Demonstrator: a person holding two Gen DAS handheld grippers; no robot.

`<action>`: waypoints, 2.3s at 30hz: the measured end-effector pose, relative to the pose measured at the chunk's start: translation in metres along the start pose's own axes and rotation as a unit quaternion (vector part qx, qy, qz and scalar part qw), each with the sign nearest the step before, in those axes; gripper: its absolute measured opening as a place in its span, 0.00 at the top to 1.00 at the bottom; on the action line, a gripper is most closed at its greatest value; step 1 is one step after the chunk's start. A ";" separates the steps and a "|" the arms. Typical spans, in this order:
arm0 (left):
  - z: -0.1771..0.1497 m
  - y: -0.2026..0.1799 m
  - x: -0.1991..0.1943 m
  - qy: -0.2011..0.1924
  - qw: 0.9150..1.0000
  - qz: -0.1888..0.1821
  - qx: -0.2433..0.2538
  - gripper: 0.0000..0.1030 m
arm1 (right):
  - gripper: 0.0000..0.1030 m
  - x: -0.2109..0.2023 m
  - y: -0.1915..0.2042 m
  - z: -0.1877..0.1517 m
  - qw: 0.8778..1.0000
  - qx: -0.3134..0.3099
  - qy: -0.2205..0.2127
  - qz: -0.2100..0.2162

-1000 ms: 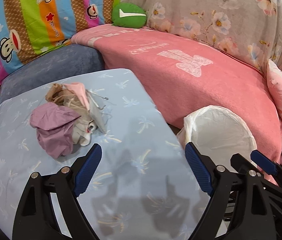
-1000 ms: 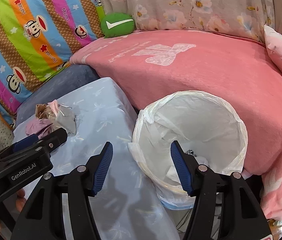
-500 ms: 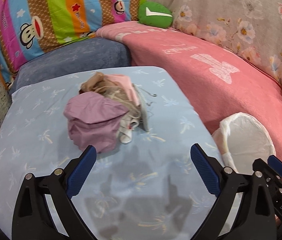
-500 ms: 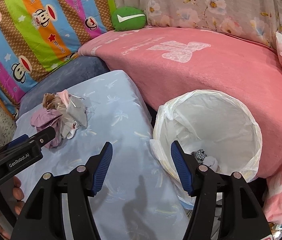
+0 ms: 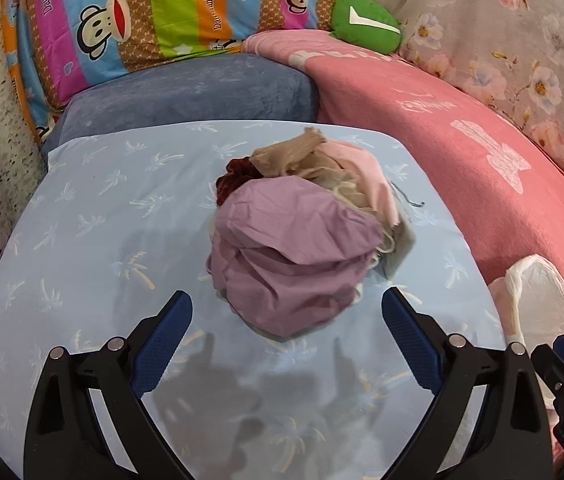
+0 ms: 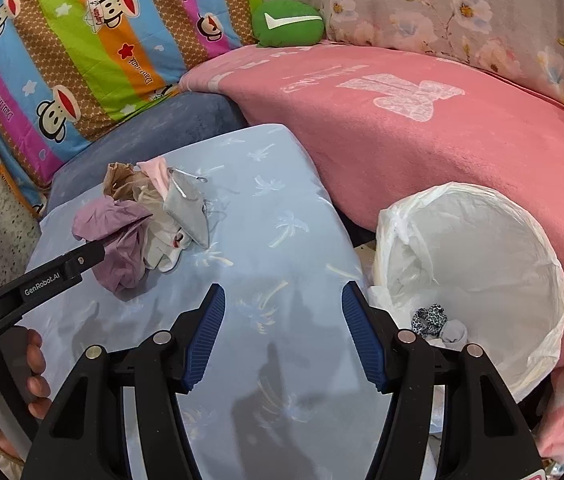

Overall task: Collect trash
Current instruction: 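Grasp the lilac cloth with left gripper while right gripper grasps the grey wire hanger, then carry the lilac cloth and wire hanger with both grippers over the bin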

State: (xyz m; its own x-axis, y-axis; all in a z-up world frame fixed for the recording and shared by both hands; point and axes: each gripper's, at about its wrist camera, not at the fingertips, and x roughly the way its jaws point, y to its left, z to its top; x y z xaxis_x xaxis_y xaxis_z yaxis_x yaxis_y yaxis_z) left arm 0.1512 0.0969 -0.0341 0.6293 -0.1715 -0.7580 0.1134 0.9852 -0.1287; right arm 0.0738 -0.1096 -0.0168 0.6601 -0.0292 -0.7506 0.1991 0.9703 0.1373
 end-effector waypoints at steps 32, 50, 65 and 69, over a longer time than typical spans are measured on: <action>0.031 0.054 0.010 0.001 0.996 -0.073 -0.056 0.96 | 0.71 0.107 0.102 0.054 0.997 -0.045 0.037 0.049; 0.027 0.016 -0.023 -0.018 0.995 -0.095 -0.022 0.96 | 0.97 0.049 0.053 0.035 0.998 0.023 0.012 0.054; 0.008 -0.081 -0.059 -0.021 0.988 -0.144 0.057 0.96 | 0.97 -0.036 -0.037 0.021 0.995 0.083 -0.052 0.030; 0.002 -0.108 -0.068 -0.020 0.984 -0.158 0.078 0.96 | 0.97 -0.054 -0.066 0.019 0.993 0.100 -0.065 0.023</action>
State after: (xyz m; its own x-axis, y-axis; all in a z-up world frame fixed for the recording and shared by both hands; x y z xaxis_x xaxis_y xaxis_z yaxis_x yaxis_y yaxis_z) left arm 0.0979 0.0025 0.0330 0.5730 -0.4731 -0.6692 0.4231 0.8701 -0.2529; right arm 0.0388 -0.1763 0.0266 0.7568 -0.0300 -0.6530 0.2985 0.9046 0.3044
